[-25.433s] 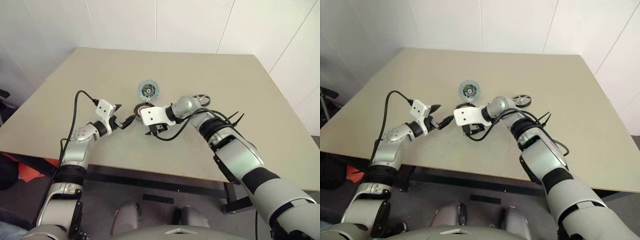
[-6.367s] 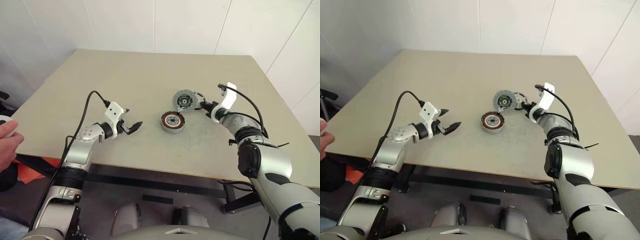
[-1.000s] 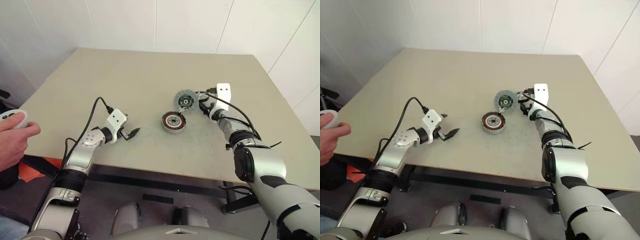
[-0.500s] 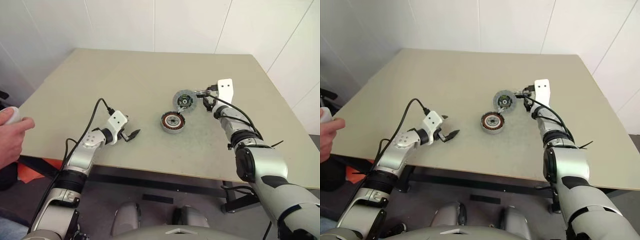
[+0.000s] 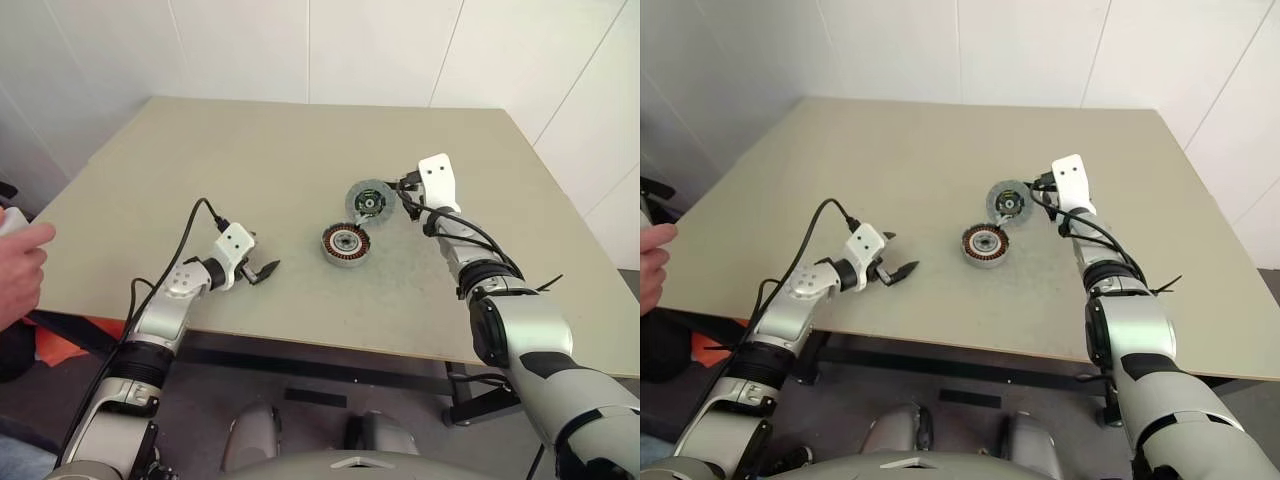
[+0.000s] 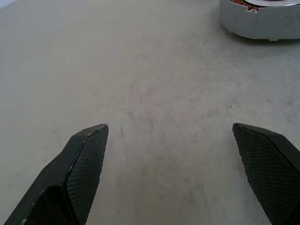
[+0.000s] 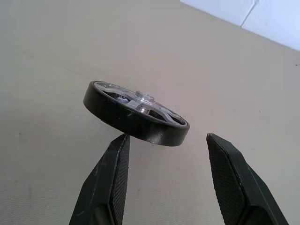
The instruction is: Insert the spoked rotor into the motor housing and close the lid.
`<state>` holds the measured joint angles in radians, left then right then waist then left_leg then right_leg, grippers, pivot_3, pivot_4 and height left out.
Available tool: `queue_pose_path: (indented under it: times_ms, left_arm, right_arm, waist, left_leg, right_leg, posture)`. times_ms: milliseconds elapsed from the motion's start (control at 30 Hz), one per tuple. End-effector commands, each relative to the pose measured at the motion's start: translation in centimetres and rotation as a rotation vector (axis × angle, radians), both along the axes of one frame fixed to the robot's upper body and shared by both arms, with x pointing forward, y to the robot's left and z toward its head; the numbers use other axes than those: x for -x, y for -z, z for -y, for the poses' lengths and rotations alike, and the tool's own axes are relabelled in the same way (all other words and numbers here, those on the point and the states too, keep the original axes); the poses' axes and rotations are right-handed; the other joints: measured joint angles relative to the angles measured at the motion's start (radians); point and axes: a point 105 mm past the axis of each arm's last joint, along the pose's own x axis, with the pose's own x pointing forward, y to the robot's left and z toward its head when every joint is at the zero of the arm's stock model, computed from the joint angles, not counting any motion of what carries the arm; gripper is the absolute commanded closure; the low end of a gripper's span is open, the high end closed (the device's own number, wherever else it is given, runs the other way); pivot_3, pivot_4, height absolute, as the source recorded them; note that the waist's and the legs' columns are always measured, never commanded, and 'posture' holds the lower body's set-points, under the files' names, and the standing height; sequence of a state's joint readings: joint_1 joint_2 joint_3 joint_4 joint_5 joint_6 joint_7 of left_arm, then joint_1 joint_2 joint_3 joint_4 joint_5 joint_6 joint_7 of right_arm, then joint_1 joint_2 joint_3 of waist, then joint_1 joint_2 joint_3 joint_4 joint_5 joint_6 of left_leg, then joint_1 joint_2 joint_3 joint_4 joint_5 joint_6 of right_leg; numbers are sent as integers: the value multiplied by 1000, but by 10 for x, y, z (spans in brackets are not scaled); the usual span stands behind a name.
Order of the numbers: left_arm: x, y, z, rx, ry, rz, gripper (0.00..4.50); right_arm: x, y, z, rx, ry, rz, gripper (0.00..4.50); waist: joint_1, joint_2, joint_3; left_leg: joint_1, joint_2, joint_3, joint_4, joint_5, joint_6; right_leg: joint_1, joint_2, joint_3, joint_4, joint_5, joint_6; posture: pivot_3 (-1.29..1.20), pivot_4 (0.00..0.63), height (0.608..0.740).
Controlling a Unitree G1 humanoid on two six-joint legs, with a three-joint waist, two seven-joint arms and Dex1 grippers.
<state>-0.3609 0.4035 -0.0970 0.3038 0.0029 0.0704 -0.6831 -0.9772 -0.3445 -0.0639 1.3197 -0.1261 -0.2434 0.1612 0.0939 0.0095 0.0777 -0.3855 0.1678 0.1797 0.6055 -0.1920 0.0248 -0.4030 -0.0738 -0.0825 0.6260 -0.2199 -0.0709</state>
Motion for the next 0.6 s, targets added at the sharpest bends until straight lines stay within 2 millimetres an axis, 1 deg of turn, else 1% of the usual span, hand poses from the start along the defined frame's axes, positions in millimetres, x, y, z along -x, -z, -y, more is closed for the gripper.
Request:
queue_pose_path:
  times_ms: [33, 167, 600]
  left_arm:
    - [-2, -9, 0, -7, 8, 42, 0]
    - [-2, -8, 0, -10, 8, 41, 0]
    - [-1, -6, -1, -15, 6, 35, 0]
  right_arm:
    - [-6, -26, -8, 85, -43, 95, 1572]
    - [-6, -24, -15, 165, -80, 99, 1572]
    - [-8, -26, -27, 224, -124, 103, 1572]
  waist:
    - [0, 0, 0]
    - [-1, 0, 0]
    - [-1, 0, 0]
  left_leg:
    - [0, 0, 0, 0, 0, 0]
    - [0, 0, 0, 0, 0, 0]
    - [0, 0, 0, 0, 0, 0]
  right_leg:
    - [0, 0, 0, 0, 0, 0]
    - [0, 0, 0, 0, 0, 0]
    - [0, 0, 0, 0, 0, 0]
  posture:
    - [0, 0, 740]
    - [0, 0, 740]
    - [0, 0, 740]
